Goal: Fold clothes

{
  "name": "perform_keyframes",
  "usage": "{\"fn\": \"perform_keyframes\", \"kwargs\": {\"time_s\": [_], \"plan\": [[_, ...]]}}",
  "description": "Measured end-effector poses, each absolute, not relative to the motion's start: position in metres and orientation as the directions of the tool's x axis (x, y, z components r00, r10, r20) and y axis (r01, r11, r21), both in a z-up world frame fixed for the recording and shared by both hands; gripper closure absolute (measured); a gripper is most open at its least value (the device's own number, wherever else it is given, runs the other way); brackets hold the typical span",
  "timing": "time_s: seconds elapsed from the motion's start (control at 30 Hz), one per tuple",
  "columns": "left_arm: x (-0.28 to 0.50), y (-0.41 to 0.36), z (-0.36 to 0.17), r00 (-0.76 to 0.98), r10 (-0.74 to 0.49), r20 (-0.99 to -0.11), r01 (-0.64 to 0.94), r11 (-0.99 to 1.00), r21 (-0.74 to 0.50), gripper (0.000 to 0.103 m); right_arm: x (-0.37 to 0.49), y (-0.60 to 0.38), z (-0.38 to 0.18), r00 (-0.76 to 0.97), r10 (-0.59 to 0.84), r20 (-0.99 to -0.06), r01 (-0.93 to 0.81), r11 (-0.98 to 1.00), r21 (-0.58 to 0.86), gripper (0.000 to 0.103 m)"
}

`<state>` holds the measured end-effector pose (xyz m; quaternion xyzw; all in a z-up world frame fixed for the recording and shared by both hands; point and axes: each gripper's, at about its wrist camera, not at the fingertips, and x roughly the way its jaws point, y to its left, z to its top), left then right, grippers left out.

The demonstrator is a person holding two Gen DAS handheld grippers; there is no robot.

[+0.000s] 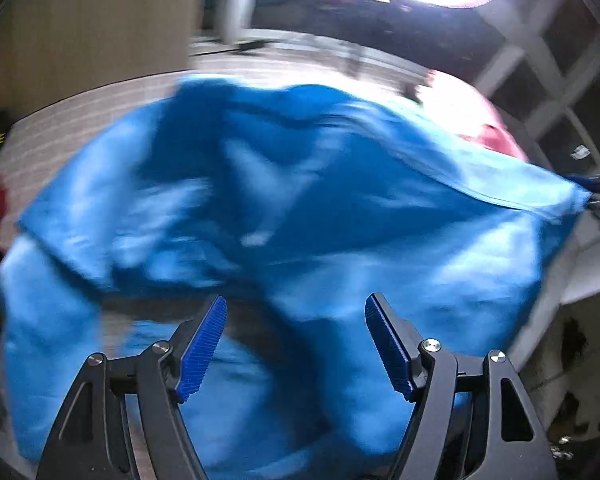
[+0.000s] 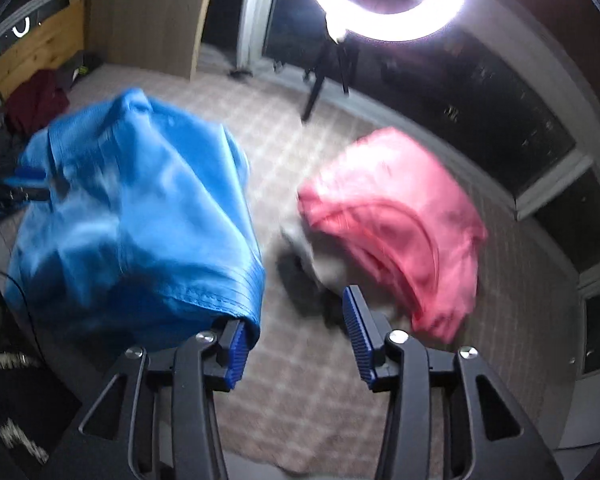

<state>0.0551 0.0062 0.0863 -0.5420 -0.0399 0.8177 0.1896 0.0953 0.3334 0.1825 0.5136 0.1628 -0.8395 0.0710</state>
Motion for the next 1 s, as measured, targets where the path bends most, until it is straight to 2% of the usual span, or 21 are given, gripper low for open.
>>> {"fn": "perform_keyframes", "kwargs": {"time_s": [0.17, 0.27, 0.3, 0.33, 0.37, 0.4, 0.43, 0.5, 0.63, 0.7, 0.83, 1.0], "plan": [[0.078, 0.111, 0.092, -0.271, 0.428, -0.862, -0.516, -0.821, -0.245, 0.025, 0.113, 0.373, 0.161, -0.424, -0.018, -0.906, 0.203, -0.976, -0.075, 0.059], [0.086, 0.163, 0.072, -0.212, 0.417, -0.884, -0.636, -0.746, -0.2, 0.026, 0.11, 0.376, 0.153, -0.428, -0.068, -0.901, 0.157, -0.988, 0.0, 0.059], [0.086, 0.171, 0.065, -0.21, 0.402, -0.891, -0.657, -0.733, -0.176, 0.032, 0.11, 0.374, 0.151, -0.435, -0.076, -0.897, 0.158, -0.987, 0.007, 0.059], [0.084, 0.176, 0.058, -0.215, 0.383, -0.898, -0.671, -0.726, -0.149, 0.044, 0.109, 0.371, 0.149, -0.443, -0.082, -0.893, 0.161, -0.987, 0.011, 0.059], [0.082, 0.18, 0.052, -0.221, 0.363, -0.905, -0.685, -0.719, -0.121, 0.085, 0.108, 0.369, 0.147, -0.446, -0.087, -0.891, 0.165, -0.986, 0.014, 0.059], [0.078, 0.177, 0.05, -0.217, 0.363, -0.906, -0.678, -0.724, -0.128, 0.098, 0.107, 0.366, 0.145, -0.445, -0.092, -0.891, 0.171, -0.985, 0.016, 0.059], [0.073, 0.17, 0.049, -0.209, 0.37, -0.905, -0.662, -0.735, -0.148, 0.101, 0.107, 0.364, 0.143, -0.441, -0.095, -0.892, 0.174, -0.985, 0.018, 0.059], [0.062, 0.146, 0.056, -0.238, 0.383, -0.893, -0.616, -0.77, -0.165, 0.101, 0.108, 0.361, 0.138, -0.431, -0.102, -0.896, 0.189, -0.982, 0.021, 0.059], [0.055, 0.089, 0.082, -0.345, 0.338, -0.876, -0.519, -0.846, -0.122, 0.102, 0.108, 0.362, 0.132, -0.424, -0.132, -0.896, 0.197, -0.979, 0.052, 0.058], [0.058, 0.047, 0.097, -0.395, 0.319, -0.861, -0.455, -0.883, -0.118, 0.102, 0.104, 0.362, 0.132, -0.429, -0.143, -0.892, 0.183, -0.981, 0.07, 0.054], [0.066, -0.043, 0.126, -0.494, 0.263, -0.829, -0.309, -0.944, -0.115, 0.102, 0.088, 0.352, 0.132, -0.435, -0.157, -0.886, 0.185, -0.979, 0.083, 0.053], [0.093, -0.178, 0.149, -0.581, 0.007, -0.814, 0.01, -1.0, -0.016, 0.102, 0.041, 0.309, 0.124, -0.426, -0.182, -0.886, 0.247, -0.966, 0.08, 0.048]]}}
